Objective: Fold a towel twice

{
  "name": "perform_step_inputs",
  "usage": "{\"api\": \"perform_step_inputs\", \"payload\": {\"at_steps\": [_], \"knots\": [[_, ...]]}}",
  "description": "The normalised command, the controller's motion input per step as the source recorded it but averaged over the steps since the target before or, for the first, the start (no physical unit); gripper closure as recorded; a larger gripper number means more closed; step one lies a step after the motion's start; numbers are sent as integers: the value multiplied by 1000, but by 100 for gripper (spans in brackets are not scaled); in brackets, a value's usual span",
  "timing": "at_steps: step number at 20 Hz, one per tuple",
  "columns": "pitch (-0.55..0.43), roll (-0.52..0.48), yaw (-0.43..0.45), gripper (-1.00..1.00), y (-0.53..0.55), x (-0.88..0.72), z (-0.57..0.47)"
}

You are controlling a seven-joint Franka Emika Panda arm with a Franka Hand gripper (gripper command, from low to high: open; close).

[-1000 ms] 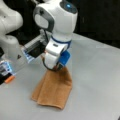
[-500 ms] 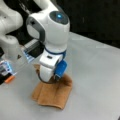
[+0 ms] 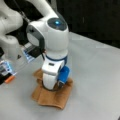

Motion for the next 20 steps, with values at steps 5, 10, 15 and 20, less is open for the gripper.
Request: {"api": "perform_step_inputs", "payload": {"at_steps": [5,10,15,20], "knots": [[19,-50,247,100,-239,277,53],[17,-15,177,100,-176,302,-61],[-4,17,143,100,-124,257,-60],[-102,61,91,100,-115,183,-86]]}}
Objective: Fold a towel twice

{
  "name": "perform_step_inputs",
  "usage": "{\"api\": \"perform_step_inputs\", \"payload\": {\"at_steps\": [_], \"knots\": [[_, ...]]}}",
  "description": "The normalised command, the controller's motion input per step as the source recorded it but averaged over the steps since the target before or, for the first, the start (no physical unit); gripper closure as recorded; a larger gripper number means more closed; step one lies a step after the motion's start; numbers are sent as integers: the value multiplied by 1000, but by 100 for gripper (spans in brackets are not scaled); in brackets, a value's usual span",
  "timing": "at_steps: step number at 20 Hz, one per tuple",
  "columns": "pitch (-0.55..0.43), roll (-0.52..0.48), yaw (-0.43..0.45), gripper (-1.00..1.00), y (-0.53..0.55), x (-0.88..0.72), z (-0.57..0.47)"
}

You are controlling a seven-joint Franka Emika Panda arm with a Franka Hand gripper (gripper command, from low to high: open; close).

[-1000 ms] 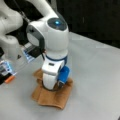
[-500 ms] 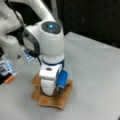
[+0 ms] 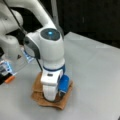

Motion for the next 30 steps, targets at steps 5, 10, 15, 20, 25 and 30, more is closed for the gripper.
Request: {"api": "perform_step_inputs", "payload": {"at_steps": [5,10,15,20,25,30], "knots": [[-176,70,-64,100,-107,32,-192],[-179,118,-144,100,-90,-60,-302],[-86,202,-173,100,-171,-84,-307],[-39,247,-147,100,-216,-94,-242],[8,194,-104,-100,-148,-107,-236],[21,156,-75,-100,-84,-118,-247]]}}
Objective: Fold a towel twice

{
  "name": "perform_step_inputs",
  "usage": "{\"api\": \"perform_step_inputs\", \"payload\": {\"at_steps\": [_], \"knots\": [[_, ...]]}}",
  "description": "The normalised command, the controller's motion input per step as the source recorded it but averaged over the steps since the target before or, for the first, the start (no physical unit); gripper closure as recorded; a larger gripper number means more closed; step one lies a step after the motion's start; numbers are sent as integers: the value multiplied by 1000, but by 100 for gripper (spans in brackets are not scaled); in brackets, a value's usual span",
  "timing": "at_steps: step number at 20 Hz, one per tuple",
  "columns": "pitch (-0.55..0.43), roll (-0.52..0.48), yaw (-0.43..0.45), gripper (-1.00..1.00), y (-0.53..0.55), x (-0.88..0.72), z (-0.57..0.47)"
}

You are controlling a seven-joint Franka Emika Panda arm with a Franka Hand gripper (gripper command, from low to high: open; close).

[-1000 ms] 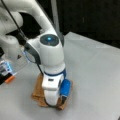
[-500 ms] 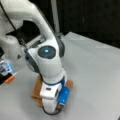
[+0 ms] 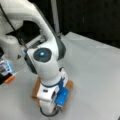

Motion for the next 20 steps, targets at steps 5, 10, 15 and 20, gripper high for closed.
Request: {"api": "perform_step_inputs", "payload": {"at_steps": [5,10,15,20], "knots": [[38,129,-58,-100,-57,-138,-231],[47,102,-53,-100,8,-170,-175],[76,59,-63,-100,58,-263,-34],[113,-39,-64,-100,-11,-398,291]]}}
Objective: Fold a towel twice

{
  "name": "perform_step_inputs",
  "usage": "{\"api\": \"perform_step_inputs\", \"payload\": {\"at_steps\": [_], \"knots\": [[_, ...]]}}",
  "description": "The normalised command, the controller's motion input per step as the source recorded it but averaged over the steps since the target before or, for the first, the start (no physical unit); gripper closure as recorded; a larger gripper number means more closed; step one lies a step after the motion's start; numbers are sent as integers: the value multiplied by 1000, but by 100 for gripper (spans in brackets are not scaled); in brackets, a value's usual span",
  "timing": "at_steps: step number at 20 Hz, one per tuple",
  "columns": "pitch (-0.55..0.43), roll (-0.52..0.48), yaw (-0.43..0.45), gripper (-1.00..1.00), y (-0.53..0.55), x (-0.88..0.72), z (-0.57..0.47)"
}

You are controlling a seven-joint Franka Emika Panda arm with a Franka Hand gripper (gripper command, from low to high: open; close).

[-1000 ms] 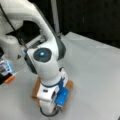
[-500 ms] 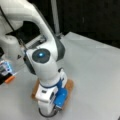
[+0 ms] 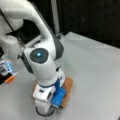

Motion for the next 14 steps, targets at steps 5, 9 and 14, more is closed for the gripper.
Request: {"api": "perform_step_inputs", "payload": {"at_steps": [5,9,14], "knots": [[110,-144,-21,-100,-29,-326,313],[95,-159,16,-100,35,-176,137],[113,-133,-32,-100,148,-156,212]]}}
